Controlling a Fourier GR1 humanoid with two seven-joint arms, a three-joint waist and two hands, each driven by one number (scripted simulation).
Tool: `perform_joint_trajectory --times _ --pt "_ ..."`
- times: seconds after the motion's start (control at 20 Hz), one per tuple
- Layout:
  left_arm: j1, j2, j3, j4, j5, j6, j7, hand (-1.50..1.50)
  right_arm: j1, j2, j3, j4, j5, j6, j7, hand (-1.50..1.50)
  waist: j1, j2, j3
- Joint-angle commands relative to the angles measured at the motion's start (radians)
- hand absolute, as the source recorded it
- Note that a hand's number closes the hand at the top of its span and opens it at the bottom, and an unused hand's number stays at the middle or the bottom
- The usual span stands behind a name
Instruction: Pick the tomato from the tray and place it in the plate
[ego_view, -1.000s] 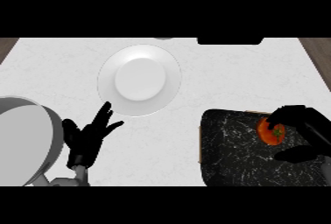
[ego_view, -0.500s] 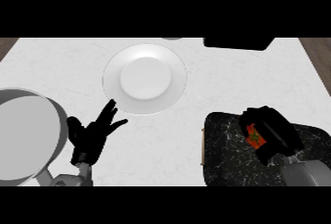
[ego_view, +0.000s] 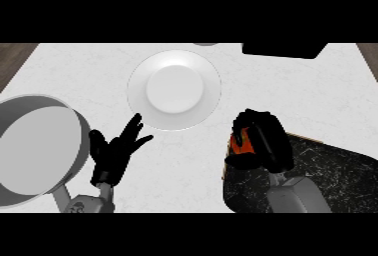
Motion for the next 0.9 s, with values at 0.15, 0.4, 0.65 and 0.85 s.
perform_joint_trajectory --times 0.15,0.4,0.65,0.85 --pt "0.002 0.019 -0.001 0.033 -0.015 -0.001 0.011 0.00 -0.060 0.058 0.101 -0.043 -0.020 -0.243 0.356 1.50 0.034 0.010 0.018" --pt "-0.006 0.015 -0.010 0.048 -0.021 0.003 0.005 0.00 -0.127 0.059 0.175 -0.037 0.003 -0.444 0.609 1.50 0.046 0.015 0.016" --pt "-0.017 0.036 -0.003 0.054 -0.028 0.002 0.003 0.00 -0.227 0.060 0.245 0.056 0.109 -0.638 0.818 1.50 0.049 0.021 0.015" --pt "-0.040 0.042 0.014 0.064 -0.017 0.005 0.020 0.00 -0.357 0.060 0.246 0.171 0.231 -0.693 0.980 1.50 0.027 0.023 0.014"
